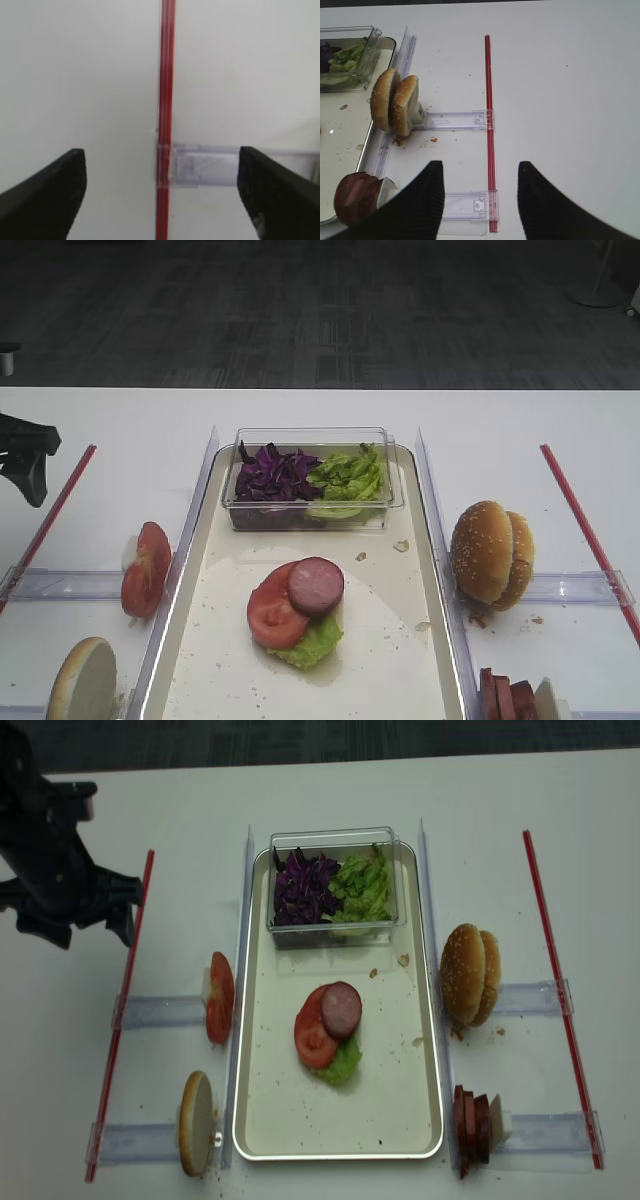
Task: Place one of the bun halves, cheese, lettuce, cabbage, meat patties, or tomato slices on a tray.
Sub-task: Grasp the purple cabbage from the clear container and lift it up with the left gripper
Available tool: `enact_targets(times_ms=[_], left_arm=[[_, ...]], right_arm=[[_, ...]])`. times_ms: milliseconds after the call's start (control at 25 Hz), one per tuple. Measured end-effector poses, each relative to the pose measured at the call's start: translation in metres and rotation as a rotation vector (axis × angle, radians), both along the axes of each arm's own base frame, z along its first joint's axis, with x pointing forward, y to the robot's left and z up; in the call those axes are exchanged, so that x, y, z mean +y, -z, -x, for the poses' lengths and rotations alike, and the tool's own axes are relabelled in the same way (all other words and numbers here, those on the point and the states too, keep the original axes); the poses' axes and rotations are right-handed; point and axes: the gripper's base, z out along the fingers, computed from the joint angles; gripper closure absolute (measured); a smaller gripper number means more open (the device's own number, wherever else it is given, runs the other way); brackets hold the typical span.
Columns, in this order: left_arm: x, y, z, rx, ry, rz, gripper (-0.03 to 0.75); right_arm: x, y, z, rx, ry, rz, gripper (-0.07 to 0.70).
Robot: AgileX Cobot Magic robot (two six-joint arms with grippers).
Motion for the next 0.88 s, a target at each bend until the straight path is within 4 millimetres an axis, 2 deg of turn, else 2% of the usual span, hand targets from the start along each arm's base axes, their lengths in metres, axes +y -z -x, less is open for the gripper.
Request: enact_targets(times_ms=[200,320,680,880], left_arm=[[0.002,0.008,-0.039,0.010,-0.003,-0.001,0.150],[0.002,0.008,-0.052,0.004,-0.004,-0.002,0.149],[-0.002,0.002,-0.055,-0.008,-0.008,0.043,0.149],[-0.014,0.001,-0.056,-0.009,-0.012,0.056,0.150]], right_arm=[[0.000,0.000,0.000,0.000,0.000,0.000,0.256],[0.000,0.000,0.000,0.000,0.000,0.000,0.256],[0.000,0.000,0.000,0.000,0.000,0.000,0.256],[0.000,0.000,0.000,0.000,0.000,0.000,0.256]])
